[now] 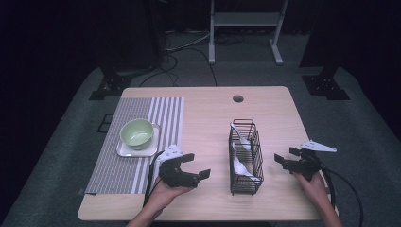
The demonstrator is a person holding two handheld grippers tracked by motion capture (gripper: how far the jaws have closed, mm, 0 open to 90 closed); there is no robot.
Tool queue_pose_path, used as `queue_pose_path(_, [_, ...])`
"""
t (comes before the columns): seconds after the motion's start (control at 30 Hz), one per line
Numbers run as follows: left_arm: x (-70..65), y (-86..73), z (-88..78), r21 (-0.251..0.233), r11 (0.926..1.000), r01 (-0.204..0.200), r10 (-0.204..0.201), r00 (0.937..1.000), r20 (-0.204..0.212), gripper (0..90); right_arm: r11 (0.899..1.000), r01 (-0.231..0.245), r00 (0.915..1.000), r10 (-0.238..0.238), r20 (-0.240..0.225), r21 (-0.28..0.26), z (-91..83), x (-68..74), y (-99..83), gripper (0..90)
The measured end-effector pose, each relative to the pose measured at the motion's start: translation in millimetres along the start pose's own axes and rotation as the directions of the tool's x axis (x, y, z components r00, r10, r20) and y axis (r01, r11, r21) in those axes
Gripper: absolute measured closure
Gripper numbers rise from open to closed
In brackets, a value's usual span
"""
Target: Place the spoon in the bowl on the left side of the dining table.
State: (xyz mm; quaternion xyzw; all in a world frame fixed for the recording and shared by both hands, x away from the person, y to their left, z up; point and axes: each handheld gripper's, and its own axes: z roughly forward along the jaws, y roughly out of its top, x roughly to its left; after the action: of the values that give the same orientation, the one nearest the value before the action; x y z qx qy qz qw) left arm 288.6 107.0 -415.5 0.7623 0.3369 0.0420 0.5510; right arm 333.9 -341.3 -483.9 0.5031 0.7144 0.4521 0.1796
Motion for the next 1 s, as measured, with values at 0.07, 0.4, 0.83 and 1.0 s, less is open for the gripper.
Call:
queue_pose_path(0.07, [-3.0, 3.1, 2.3, -0.001, 1.0, -0.008, 0.008, 0.9999, 0.01, 7.2, 1.0, 0.001, 1.0, -0.001, 0.0, 0.0, -0.1, 0.0, 0.0, 16.5])
queue_pose_path(0.4, [-11.0, 11.6, 12.4, -0.004, 0.9998, -0.02, 0.02, 0.9993, 0.033, 7.3, 1.0, -0.001, 1.0, 0.001, -0.004, -0.001, -0.2, -0.3, 0.0, 16.5])
queue_pose_path(0.83, [-17.8, 20.6, 22.7, -0.011, 0.9998, -0.015, 0.016, 0.9982, 0.058, 7.2, 1.0, 0.004, 1.0, -0.004, -0.004, 0.001, 0.1, 0.1, 0.0, 16.5])
queue_pose_path(1.0, [-21.6, 24.1, 28.1, -0.011, 0.9998, -0.014, 0.015, 0.9974, 0.07, 7.2, 1.0, 0.006, 1.0, -0.006, -0.004, 0.002, 0.3, 0.3, 0.1, 16.5])
